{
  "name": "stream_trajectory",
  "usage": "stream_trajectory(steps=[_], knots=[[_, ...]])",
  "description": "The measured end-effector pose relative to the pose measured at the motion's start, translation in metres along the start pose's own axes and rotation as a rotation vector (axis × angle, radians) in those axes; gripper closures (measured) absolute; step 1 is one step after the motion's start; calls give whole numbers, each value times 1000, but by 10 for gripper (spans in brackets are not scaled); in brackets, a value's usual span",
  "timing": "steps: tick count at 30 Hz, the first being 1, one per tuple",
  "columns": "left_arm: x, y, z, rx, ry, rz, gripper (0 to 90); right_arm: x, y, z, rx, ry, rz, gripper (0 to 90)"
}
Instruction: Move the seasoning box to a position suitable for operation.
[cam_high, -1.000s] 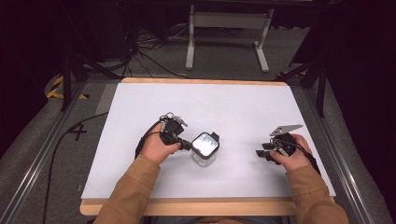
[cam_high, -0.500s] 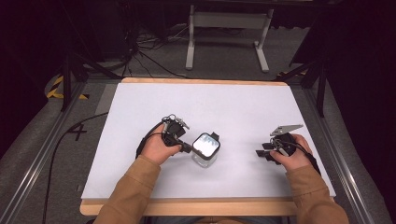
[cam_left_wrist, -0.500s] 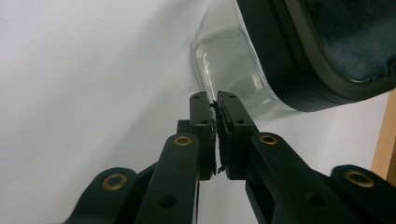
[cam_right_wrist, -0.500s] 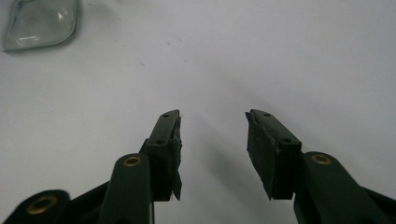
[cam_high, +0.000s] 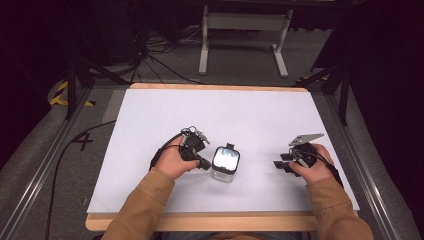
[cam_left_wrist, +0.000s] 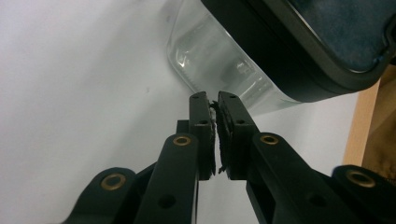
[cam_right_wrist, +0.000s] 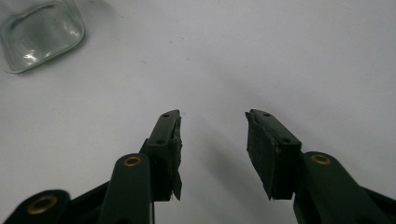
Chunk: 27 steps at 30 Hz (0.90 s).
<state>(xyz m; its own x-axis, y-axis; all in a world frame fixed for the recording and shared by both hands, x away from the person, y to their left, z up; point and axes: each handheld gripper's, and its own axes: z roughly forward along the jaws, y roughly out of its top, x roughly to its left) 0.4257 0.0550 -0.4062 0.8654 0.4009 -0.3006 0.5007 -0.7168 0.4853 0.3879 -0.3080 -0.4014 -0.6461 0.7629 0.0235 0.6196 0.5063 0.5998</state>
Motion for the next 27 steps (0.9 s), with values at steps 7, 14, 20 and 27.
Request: stream_trajectory(steps=[7, 14, 20, 27], knots=[[-8, 5, 3, 14, -22, 40, 845, 1, 0, 1, 10, 4, -11, 562], [-13, 8, 8, 26, -32, 54, 842, 3, 1, 3, 13, 13, -22, 565], [-12, 8, 6, 12, -39, 43, 822, 3, 1, 4, 23, 15, -22, 566], [-12, 7, -9, -36, -26, 17, 792, 3, 1, 4, 22, 16, -23, 574]])
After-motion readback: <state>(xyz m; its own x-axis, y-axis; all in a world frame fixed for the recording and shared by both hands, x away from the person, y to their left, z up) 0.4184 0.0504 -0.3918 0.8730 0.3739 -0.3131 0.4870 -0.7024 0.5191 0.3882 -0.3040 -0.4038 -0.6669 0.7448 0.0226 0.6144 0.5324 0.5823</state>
